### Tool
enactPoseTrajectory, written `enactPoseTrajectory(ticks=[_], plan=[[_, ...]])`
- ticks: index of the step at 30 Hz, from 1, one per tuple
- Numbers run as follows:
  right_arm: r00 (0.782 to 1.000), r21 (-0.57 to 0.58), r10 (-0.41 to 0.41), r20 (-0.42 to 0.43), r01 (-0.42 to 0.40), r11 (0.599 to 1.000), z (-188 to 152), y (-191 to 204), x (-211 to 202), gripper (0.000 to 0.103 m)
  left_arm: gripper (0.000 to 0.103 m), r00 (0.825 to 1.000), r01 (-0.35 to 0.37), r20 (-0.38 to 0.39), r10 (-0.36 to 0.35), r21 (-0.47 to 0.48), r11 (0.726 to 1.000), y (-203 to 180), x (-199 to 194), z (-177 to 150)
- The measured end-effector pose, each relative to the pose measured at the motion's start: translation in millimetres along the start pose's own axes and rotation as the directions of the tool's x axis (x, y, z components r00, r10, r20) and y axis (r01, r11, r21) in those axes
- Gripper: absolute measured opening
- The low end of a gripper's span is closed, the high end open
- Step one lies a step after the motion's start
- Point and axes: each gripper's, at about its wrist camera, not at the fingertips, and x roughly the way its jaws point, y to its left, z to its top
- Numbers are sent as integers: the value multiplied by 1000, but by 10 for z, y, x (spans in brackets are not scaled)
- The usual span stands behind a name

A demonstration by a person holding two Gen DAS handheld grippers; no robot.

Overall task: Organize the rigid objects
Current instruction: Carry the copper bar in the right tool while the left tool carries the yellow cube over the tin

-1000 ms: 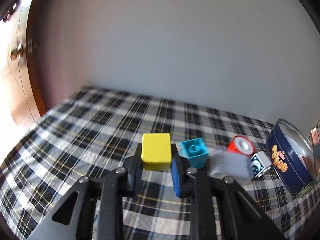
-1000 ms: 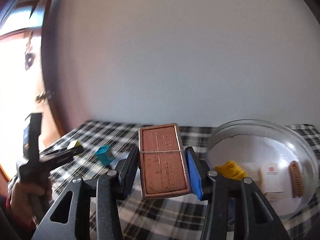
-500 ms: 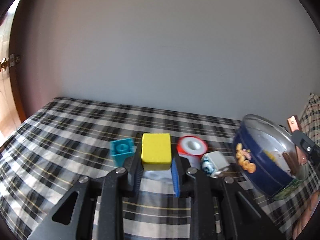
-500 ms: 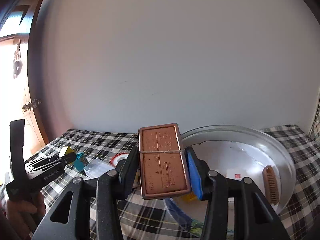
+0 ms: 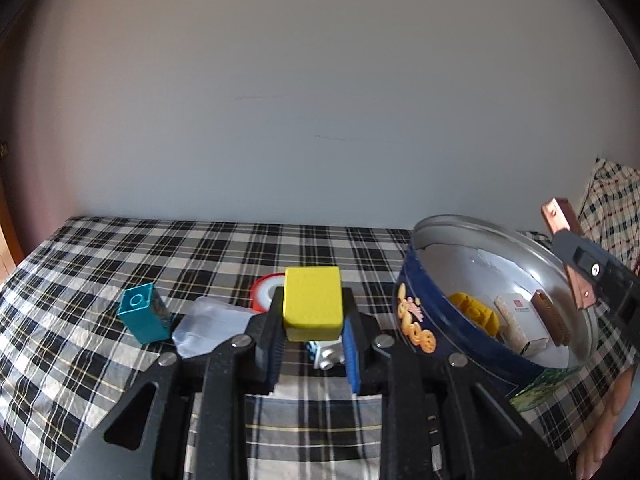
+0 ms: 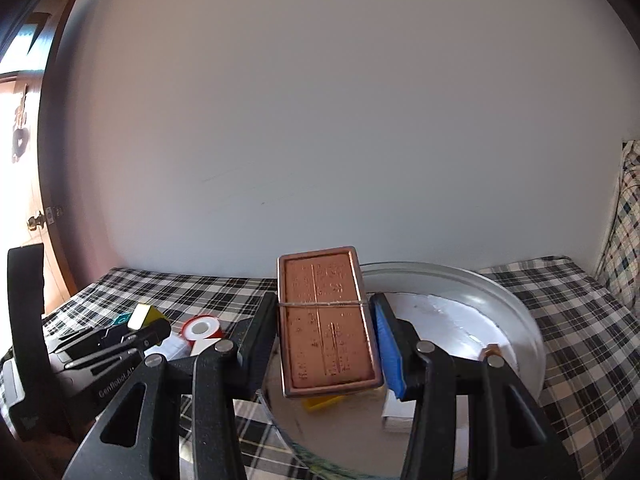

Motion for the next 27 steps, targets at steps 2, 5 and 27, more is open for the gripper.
enactPoseTrajectory(ticks=[2,5,27], plan=[[1000,4,-13,7,13,1000,10,-43,-10,49,23,1000,3,2,-3,1,1000,-41,2,4],[1000,16,-23,11,23,1000,24,-96,19,49,23,1000,10,7,-10,-6,1000,-81,3,16],[987,44,-156,29,155,987,77,-605,-103,49,23,997,64,48,-66,51,997,-721,94,126]])
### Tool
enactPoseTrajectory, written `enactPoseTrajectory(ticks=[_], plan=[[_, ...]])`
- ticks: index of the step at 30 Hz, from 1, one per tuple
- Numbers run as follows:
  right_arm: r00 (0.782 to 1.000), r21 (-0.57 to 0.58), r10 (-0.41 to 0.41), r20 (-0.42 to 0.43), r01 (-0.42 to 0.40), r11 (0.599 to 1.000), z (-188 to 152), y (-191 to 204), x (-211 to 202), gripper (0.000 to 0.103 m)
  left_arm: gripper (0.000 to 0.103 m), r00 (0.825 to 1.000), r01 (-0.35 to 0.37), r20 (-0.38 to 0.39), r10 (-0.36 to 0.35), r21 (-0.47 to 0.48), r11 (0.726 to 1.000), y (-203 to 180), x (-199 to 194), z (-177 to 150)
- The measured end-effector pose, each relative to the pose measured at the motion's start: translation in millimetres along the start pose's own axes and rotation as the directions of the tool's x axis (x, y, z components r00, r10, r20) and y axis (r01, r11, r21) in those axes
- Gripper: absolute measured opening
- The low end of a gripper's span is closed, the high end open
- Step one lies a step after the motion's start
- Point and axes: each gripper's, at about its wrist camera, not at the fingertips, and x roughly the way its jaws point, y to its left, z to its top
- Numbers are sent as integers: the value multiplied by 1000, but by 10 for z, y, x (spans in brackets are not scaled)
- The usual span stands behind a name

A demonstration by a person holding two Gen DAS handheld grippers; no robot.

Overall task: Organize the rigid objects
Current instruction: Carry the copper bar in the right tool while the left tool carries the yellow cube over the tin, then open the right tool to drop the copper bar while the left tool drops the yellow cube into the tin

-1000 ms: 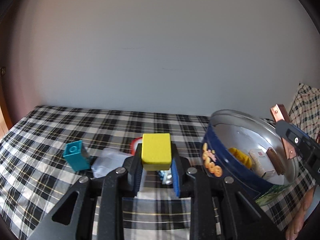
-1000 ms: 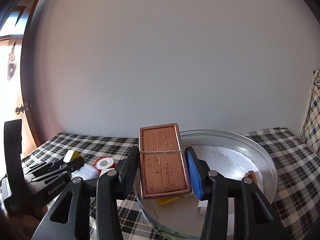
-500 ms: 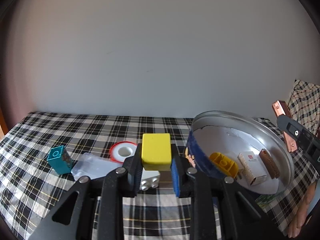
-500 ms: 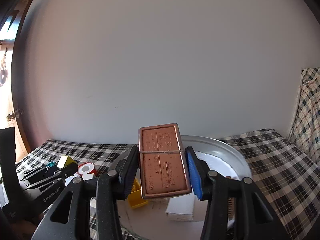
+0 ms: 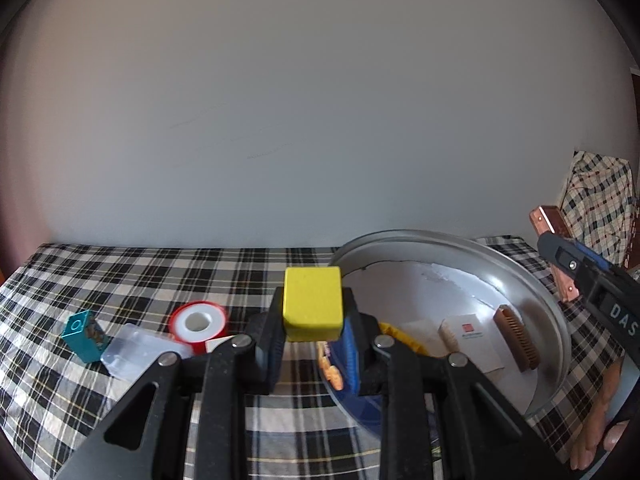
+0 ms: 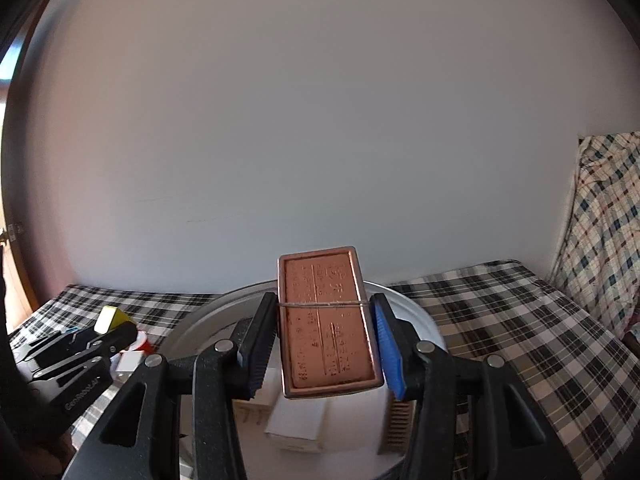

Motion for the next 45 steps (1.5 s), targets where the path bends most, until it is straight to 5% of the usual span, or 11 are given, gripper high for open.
enactPoseTrajectory(ticks=[19,38,39,41,42,43,44,45], plan=[[991,45,-111,-76,114,992,40,-529,278,49,23,989,145,-24,-143,93,985,-747,246,15],[973,47,-74,-217,87,995,-180,-470,615,50,23,990,95,-119,-79,136,986,-933,408,-109],[973,47,-70,-220,82,996,-192,-462,624,50,28,989,89,-128,-72,134,987,-924,424,-106],[971,55,-53,-234,68,996,-216,-434,644,51,59,990,81,-128,-65,121,989,-904,420,-101],[971,52,-57,-232,71,996,-219,-416,639,55,88,993,57,-111,-45,114,992,-878,387,-102],[971,46,-70,-227,83,995,-215,-397,623,64,103,996,33,-91,-23,108,994,-859,350,-101],[974,53,-77,-215,90,995,-211,-402,601,80,102,998,20,-66,-14,99,995,-833,302,-101],[979,65,-67,-194,81,995,-202,-411,565,85,103,999,25,-38,-21,94,995,-813,242,-93]])
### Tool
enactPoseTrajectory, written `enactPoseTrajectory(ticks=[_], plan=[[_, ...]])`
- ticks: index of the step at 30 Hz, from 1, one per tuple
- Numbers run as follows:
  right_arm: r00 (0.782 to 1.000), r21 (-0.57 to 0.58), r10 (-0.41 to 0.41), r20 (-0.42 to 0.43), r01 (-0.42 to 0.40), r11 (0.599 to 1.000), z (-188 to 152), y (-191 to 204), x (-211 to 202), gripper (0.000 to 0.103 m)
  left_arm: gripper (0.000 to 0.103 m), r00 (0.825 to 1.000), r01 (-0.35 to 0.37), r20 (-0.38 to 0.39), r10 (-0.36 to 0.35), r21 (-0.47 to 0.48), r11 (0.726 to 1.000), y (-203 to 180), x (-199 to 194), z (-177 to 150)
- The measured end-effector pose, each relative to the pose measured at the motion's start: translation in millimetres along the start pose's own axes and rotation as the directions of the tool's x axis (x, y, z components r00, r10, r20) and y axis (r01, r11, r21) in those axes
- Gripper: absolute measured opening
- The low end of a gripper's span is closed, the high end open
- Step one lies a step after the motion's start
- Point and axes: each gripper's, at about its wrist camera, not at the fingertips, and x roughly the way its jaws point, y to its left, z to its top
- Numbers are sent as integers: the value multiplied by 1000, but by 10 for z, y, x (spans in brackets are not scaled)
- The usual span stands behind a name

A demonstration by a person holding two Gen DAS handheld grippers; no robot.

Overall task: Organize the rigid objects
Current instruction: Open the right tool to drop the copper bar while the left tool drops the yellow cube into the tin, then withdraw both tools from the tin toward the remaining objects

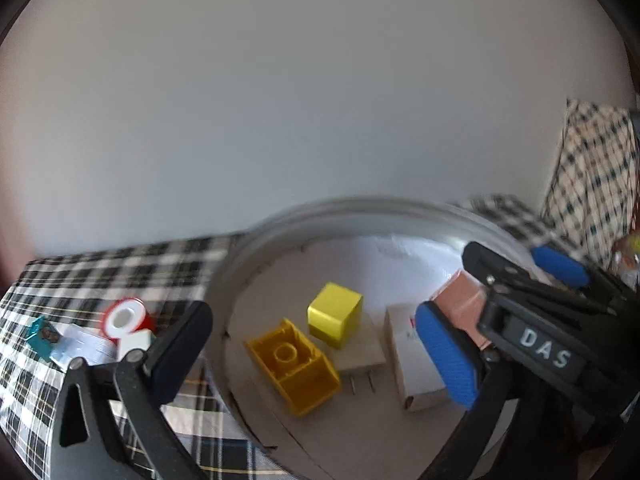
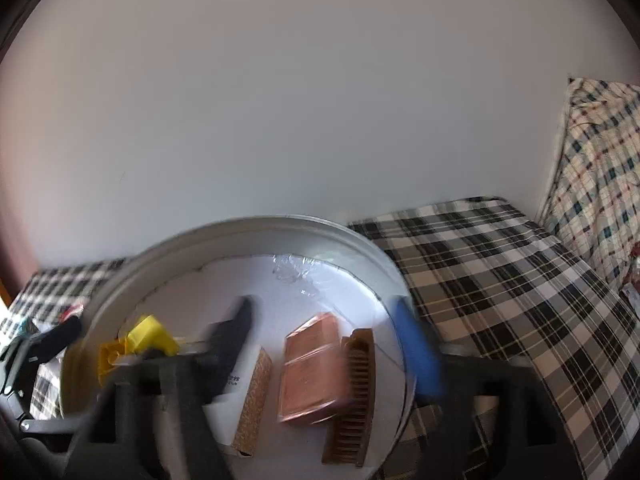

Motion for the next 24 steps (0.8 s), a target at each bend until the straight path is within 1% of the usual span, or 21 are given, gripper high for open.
enactPoseTrajectory(ticks=[2,5,8,10,12,13,15,16,18,19,20,22,24], plan=[[999,31,3,53,-4,1000,13,-41,-103,87,103,1000,6,16,-6,9,1000,10,-51,7],[994,58,4,112,-11,998,34,-95,-198,87,103,999,-15,29,14,15,1000,27,-86,-16],[991,78,-3,130,-8,997,41,-124,-240,87,103,1000,-22,18,22,13,1000,67,-75,-46],[991,88,-4,137,-8,996,43,-148,-252,87,103,999,-28,26,28,2,1000,110,-80,-43],[986,91,-18,163,3,996,40,-155,-301,87,103,998,-46,45,46,-2,999,154,-116,-42],[981,96,-24,190,6,995,35,-162,-346,87,103,997,-52,51,52,-1,999,166,-130,-42],[968,104,-37,250,11,995,19,-182,-447,87,103,996,-64,62,64,2,998,195,-156,-46],[956,104,-43,290,13,994,6,-175,-521,87,103,995,-71,68,71,3,997,214,-169,-48],[923,102,-71,379,34,994,-26,-153,-666,87,103,993,-88,79,88,4,996,245,-195,-55],[901,100,-92,424,54,994,-54,-123,-736,87,103,991,-100,85,99,4,995,265,-208,-64],[886,95,-109,451,73,993,-72,-93,-779,90,103,990,-111,90,110,6,994,279,-220,-78],[870,88,-136,473,107,990,-88,-36,-835,91,103,989,-120,88,118,13,993,310,-233,-92],[863,95,-153,482,122,988,-88,-16,-870,91,103,989,-115,93,114,7,993,346,-261,-103]])
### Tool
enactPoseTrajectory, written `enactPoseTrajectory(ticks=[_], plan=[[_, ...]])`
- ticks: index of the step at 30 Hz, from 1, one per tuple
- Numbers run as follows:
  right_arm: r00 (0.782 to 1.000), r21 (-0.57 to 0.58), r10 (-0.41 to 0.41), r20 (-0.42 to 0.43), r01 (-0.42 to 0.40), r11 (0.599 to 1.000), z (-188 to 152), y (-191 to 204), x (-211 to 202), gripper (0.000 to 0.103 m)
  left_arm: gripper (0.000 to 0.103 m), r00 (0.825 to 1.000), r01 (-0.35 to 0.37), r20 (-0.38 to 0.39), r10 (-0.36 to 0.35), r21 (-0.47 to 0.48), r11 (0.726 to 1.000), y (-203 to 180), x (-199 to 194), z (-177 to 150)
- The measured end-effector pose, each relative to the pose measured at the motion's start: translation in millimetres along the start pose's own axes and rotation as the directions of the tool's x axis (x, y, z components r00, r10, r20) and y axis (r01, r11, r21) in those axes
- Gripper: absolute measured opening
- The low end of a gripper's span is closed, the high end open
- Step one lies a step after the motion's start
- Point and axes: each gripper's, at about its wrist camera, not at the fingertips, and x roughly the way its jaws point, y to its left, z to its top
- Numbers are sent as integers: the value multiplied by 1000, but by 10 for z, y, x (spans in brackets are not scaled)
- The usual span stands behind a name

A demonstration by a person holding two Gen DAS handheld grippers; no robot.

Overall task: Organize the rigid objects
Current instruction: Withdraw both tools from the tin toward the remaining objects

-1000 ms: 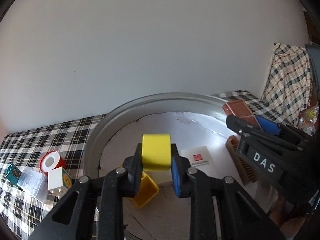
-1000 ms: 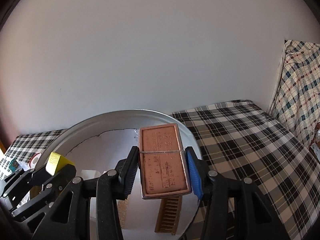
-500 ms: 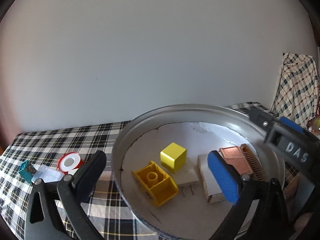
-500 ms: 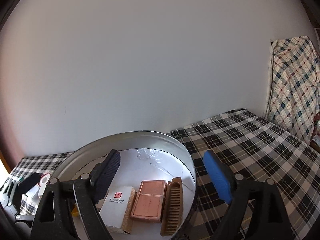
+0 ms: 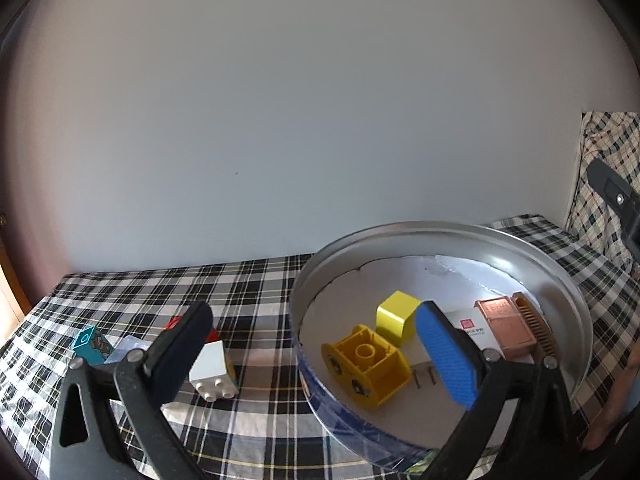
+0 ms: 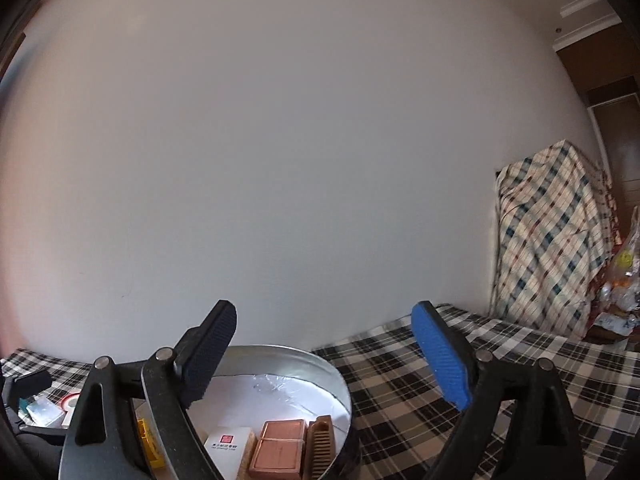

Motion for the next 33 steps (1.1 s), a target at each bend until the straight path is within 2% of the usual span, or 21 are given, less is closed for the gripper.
enactPoseTrajectory(ticks=[19,24,33], plan=[[998,96,-56,6,56,994,-57,-60,-313,91,102,1000,-8,15,9,-14,1000,272,-190,-92],[998,70,-62,7,61,996,-54,42,-358,91,102,1000,-20,12,21,-22,1000,452,-218,-122],[996,82,-3,-85,10,997,-140,341,-408,91,102,999,-47,-5,47,-49,998,772,-237,-156]])
